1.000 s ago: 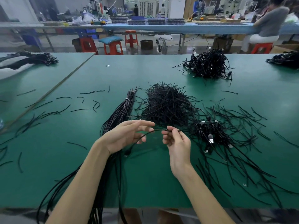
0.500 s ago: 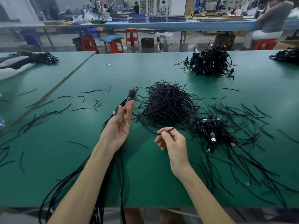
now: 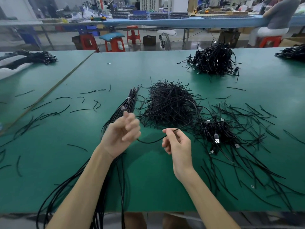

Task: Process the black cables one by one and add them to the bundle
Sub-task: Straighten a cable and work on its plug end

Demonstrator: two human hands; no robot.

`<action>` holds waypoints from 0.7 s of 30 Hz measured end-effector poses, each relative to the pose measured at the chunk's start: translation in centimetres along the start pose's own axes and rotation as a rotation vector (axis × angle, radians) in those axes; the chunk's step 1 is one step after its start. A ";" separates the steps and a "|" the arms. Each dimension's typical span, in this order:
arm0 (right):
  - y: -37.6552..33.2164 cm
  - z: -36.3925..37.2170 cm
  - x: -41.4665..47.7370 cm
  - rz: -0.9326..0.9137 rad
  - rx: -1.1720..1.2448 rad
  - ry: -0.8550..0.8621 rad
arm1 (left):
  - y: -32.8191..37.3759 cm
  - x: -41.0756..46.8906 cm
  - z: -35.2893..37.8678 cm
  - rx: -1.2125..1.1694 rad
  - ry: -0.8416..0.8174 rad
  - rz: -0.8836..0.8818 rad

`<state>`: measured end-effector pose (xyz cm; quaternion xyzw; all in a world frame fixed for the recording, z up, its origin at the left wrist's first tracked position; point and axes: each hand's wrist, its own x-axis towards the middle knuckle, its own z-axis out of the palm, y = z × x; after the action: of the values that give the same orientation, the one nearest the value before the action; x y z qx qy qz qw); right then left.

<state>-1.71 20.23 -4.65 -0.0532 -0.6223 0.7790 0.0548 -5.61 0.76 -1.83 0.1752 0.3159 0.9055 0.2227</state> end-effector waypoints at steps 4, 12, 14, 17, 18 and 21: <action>-0.1 0.1 0.1 0.037 0.091 0.055 | -2.5 0.6 0.4 0.859 0.155 -0.135; -0.6 -0.2 0.4 0.095 0.218 -0.019 | -4.8 0.7 0.5 1.711 0.180 0.150; -0.6 -0.2 0.4 0.098 0.228 -0.029 | -4.9 0.9 0.4 1.827 0.145 0.153; -0.7 -0.2 0.4 0.092 0.236 -0.034 | -5.1 1.3 0.4 1.837 0.059 0.105; -0.8 -0.2 0.4 0.095 0.246 -0.031 | -5.1 1.3 0.5 1.796 0.071 0.079; -1.0 -0.4 0.2 0.101 0.267 -0.034 | -5.0 1.4 0.5 1.675 0.158 0.021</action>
<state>-1.88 20.85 -3.80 -0.0637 -0.5105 0.8574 0.0115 -5.12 5.23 -4.47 0.2216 0.8965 0.3835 -0.0121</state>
